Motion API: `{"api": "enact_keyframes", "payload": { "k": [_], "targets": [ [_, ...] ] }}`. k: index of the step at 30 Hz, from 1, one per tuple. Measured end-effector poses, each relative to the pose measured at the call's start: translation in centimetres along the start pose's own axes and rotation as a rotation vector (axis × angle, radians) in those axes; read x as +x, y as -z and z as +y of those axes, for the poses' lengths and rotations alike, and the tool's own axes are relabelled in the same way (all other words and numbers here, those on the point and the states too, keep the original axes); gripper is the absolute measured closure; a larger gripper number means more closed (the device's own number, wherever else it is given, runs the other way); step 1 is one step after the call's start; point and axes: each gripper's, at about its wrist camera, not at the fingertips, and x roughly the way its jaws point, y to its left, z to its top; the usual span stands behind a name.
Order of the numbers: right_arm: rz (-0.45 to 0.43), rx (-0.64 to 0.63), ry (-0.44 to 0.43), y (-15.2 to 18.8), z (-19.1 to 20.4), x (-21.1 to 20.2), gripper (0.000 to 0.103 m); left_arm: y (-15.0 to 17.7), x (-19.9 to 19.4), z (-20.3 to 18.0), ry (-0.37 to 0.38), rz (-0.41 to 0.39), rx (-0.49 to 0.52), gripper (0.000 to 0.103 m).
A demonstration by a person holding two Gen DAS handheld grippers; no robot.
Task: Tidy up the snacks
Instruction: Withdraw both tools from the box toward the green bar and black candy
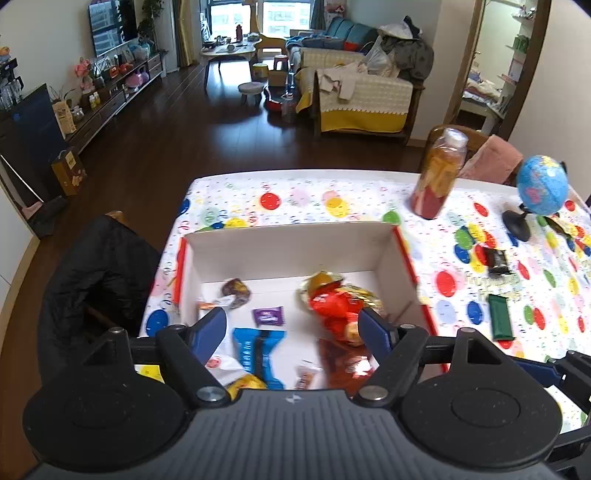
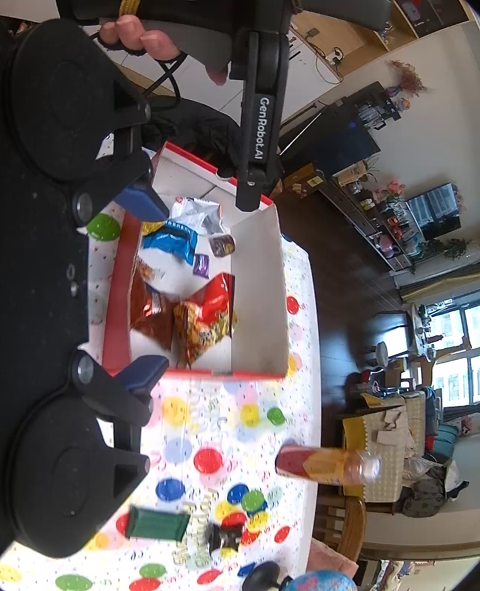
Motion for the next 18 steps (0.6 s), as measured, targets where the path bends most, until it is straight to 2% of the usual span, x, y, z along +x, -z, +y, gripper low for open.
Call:
{"api": "enact_keyframes", "payload": {
  "k": [3, 7, 18],
  "targets": [
    [-0.017, 0.001, 0.017, 0.4, -1.5, -1.4, 0.02, 0.4, -0.5, -1.9, 0.005, -0.015, 0.01, 0.024],
    [-0.029, 0.019, 0.032, 0.8, -4.1, -3.0, 0.016, 1.1, -0.8, -4.8, 0.029, -0.025, 0.029, 0.017],
    [-0.02, 0.077, 0.094, 2.4, -12.7, -6.4, 0.001, 2.2, 0.3, -13.3, 0.069, -0.003, 0.059, 0.016]
  ]
}}
